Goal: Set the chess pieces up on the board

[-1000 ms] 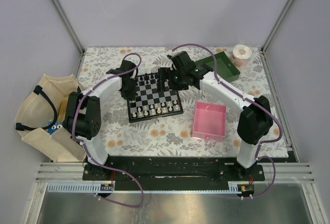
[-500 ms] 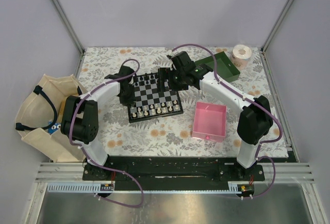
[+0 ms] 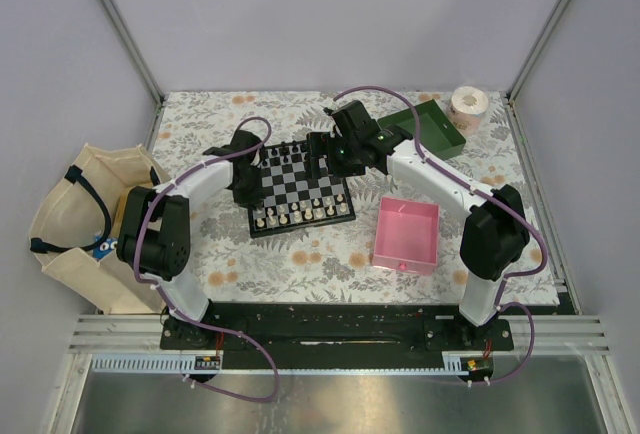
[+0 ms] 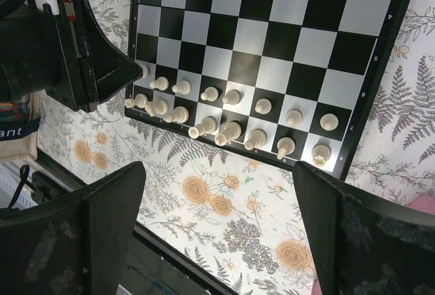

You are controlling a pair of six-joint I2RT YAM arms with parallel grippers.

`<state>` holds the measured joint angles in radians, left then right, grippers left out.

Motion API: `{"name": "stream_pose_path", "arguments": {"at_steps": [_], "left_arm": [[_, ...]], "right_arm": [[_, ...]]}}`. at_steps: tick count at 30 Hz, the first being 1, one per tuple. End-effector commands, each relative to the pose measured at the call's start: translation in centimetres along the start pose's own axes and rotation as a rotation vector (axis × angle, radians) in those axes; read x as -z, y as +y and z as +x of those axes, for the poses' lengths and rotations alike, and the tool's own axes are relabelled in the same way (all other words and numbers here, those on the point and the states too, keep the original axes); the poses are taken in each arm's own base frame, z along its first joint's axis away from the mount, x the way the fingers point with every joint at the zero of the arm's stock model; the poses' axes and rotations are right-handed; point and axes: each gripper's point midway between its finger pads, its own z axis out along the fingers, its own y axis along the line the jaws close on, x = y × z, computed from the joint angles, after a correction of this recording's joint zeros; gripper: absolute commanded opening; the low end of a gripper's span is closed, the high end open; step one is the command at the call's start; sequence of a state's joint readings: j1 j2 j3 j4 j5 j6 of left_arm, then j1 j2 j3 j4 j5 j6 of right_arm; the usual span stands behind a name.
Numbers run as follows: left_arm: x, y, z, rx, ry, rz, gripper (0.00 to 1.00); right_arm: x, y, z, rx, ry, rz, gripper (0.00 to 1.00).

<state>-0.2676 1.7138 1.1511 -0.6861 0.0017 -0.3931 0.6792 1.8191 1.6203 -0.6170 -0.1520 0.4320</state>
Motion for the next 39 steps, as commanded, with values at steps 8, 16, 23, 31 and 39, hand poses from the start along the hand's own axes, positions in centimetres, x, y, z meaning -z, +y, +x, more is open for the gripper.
{"name": "stream_pose_path", "arguments": {"at_steps": [8,16,23,31,39], "left_arm": [[1.0,-0.8,-0.4,-0.003,-0.037,0.034,0.02],[0.3,-0.4,0.0,-0.007,-0.02,0.015,0.04],[0.2,-0.5,0.0,0.004,-0.023,0.017,0.3],[1.3,-0.7,-1.4,0.011,-0.083,0.013,0.4],[3.3,-0.4,-3.4,0.017,-0.168,-0.007,0.43]], "right_arm": [[0.3,0.5,-0.7,-0.006,-0.021,-0.032,0.99],[0.3,0.7,-0.8,-0.003,-0.021,-0.038,0.99],[0.4,0.5,-0.9,0.002,-0.025,-0.034,0.99],[0.2,0.5,-0.8,0.001,-0.021,-0.032,0.99],[0.3,0.2,-0.6,-0.001,-0.023,-0.019,0.99]]}}
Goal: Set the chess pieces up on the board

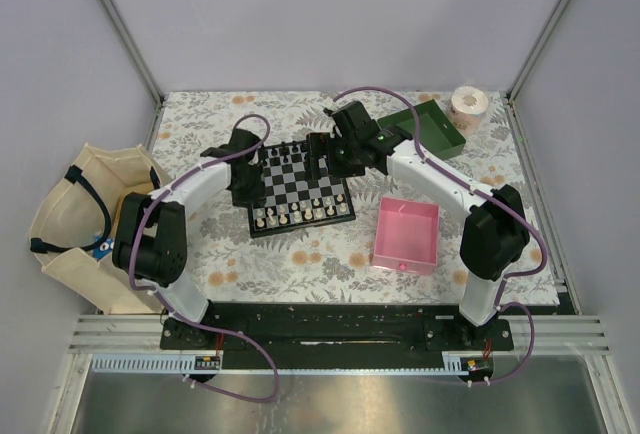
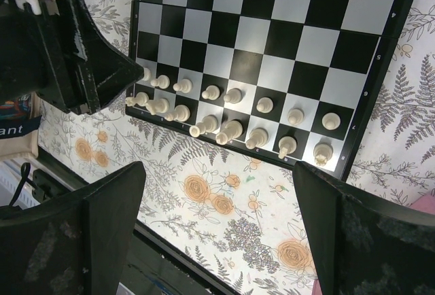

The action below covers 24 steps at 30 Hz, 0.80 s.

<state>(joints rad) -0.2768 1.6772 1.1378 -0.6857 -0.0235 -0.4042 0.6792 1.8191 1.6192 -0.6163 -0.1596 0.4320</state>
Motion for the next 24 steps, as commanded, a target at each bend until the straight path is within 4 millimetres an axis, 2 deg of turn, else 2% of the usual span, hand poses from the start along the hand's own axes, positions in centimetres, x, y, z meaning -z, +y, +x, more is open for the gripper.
{"name": "stream_pose_path", "arguments": {"at_steps": [1,8,17,24], "left_arm": [[2.6,-0.4,-3.5,0.017,-0.148,-0.001,0.45],[4.8,-0.3,-5.5,0.034,-0.261,-0.002,0.55],[6.8,0.3,-7.3,0.072,-0.375,-0.011,0.99],[7.8,1.5,-8.6,0.138,-0.441,-0.006,0.99]], "right_arm": [[0.4,0.1,-0.7,-0.001,-0.028,-0.011,0.99],[0.7,-0.4,-1.0,-0.003,-0.046,0.012,0.99],[1.2,-2.5,-1.4,-0.025,-0.069,0.067,1.0],[1.7,-6.1,-2.0,-0.077,-0.097,0.15,0.99]]}}
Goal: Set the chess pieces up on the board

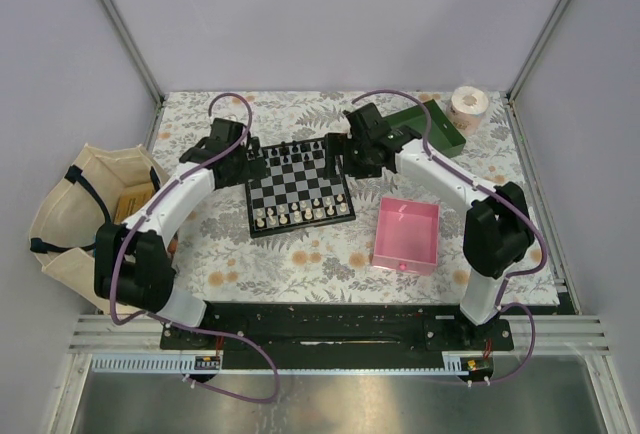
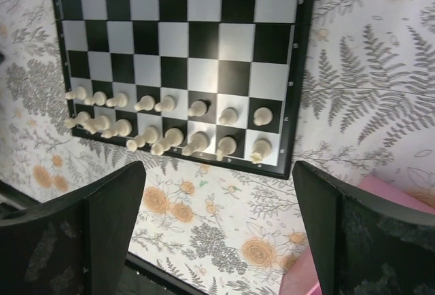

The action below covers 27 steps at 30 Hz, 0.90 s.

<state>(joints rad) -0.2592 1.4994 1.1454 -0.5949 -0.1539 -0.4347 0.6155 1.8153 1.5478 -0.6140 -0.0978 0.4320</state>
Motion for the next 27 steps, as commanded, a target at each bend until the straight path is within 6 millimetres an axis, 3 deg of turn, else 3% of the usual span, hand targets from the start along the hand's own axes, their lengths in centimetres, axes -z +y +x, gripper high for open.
{"name": "stream_pose_path", "arguments": {"at_steps": [1,7,10,19,27], "left_arm": [[1.5,0.9,-3.7,0.079,-0.143,-0.001,0.99],[1.7,2.0,-5.7,0.149,-0.177,0.026,0.99],[2.0,2.4,-6.4,0.146,-0.19,0.001,0.99],[2.5,2.8,-6.4,0.157,-0.224,0.001,0.99],[2.6,3.0,-6.3,0.16,-0.23,0.0,0.99]], "right_arm": [[2.1,-1.8,-2.5,-0.034,-0.098,0.04,0.99],[2.9,-4.2,-3.4,-0.035,-0.144,0.088,0.99],[4.0,-5.4,-4.9,-0.034,-0.227,0.128,1.0],[9.2,-10.6,-9.0,-0.018,-0.497,0.352,1.0],[13.7,-15.9,-9.4,-0.067,-0.657,0.603,1.0]]}}
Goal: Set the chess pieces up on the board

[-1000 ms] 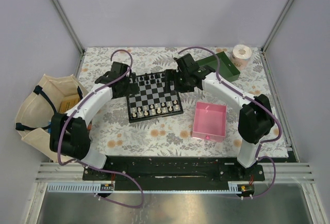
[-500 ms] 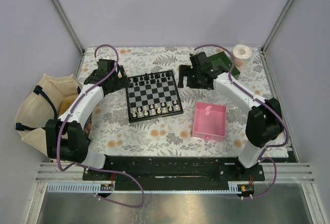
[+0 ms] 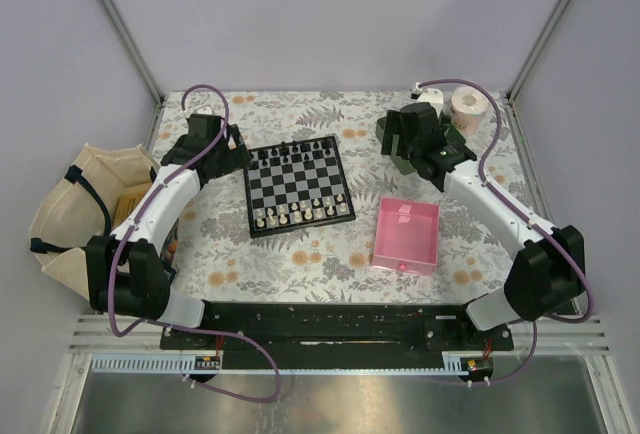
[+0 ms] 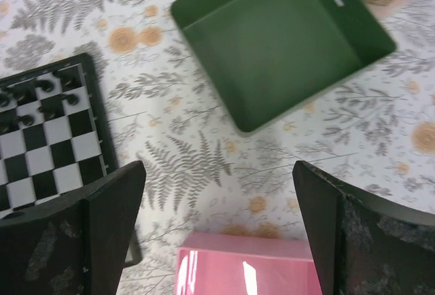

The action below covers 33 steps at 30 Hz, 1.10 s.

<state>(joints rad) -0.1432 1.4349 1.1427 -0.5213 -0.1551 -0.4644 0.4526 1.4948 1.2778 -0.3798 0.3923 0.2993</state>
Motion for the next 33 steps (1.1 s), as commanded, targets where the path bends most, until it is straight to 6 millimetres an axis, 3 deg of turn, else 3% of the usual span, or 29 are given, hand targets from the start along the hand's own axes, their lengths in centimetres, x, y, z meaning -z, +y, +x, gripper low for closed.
{"name": "stream_pose_path", "arguments": {"at_steps": [1,9,14,17,26,33], "left_arm": [[1.2,-0.3,-2.2,0.026,-0.094,0.021,0.99],[1.5,0.2,-2.4,0.027,-0.114,0.011,0.99],[1.6,0.2,-2.5,0.029,-0.117,0.014,0.99],[1.5,0.3,-2.4,0.032,-0.119,0.01,0.99],[1.5,0.3,-2.6,0.032,-0.125,0.01,0.99],[2.0,0.4,-3.1,0.041,-0.166,0.013,0.99]], "right_arm": [[1.4,-4.9,-3.4,-0.062,-0.171,0.215,0.99],[3.1,-11.2,-4.4,-0.162,-0.255,0.438,1.0],[2.6,-14.2,-4.0,-0.265,-0.182,0.458,0.99],[1.8,-14.3,-4.0,-0.341,-0.133,0.379,0.99],[0.0,-10.6,-3.4,-0.256,-0.041,0.162,1.0],[0.1,-9.3,-4.4,-0.212,-0.218,0.026,1.0]]}}
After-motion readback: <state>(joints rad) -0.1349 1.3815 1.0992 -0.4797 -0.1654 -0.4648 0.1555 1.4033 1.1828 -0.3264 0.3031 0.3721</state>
